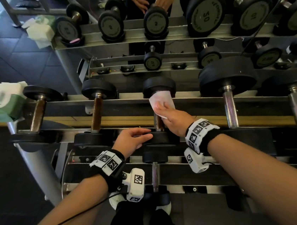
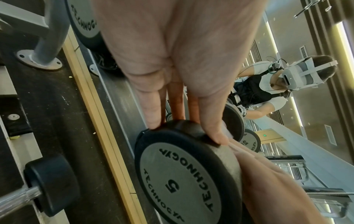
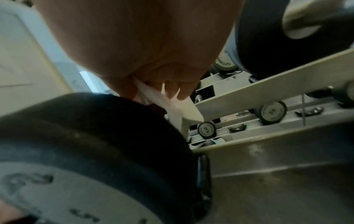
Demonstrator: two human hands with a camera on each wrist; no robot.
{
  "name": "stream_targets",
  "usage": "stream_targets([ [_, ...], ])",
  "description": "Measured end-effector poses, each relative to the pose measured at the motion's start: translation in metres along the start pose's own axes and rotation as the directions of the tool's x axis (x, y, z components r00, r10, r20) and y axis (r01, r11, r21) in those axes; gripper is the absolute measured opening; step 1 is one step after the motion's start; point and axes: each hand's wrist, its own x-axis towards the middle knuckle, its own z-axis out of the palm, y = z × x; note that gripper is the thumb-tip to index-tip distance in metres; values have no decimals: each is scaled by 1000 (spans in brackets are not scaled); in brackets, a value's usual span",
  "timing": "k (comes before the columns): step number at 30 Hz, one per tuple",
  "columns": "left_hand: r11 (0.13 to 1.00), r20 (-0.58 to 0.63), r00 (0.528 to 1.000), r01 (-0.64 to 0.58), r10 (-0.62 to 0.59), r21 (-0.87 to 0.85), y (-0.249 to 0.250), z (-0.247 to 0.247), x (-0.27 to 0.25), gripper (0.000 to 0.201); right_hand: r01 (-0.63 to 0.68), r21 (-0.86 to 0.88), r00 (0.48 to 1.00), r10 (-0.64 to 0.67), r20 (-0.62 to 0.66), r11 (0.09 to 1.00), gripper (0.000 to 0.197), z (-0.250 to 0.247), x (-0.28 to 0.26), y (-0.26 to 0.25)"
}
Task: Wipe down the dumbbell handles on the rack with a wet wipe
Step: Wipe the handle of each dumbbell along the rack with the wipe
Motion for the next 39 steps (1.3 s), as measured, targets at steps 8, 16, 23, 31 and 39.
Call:
stream_targets([
  [8, 1000, -122, 993, -3, 4, 11, -14, 2, 3, 34, 200, -289, 966, -138, 220, 936, 35, -24, -20, -14],
  [16, 994, -133, 990, 60, -48, 86, -8, 1, 3, 41, 203, -74, 977, -207, -48, 976, 39, -73, 13, -26],
  [23, 987, -135, 990, 67, -47, 146, -7, 2, 2, 42, 303, -396, 921, -160, 355, 867, 47, -42, 7, -21],
  [31, 979, -92, 994, 70, -53, 192, -1, 0, 0, 34, 102, -317, 936, 16, 350, 943, 37, -40, -21, -31],
  [39, 989, -66, 995, 80, -72, 127, 5, 1, -4, 36, -114, 295, 940, 199, -277, 949, 31, -28, -45, 14],
])
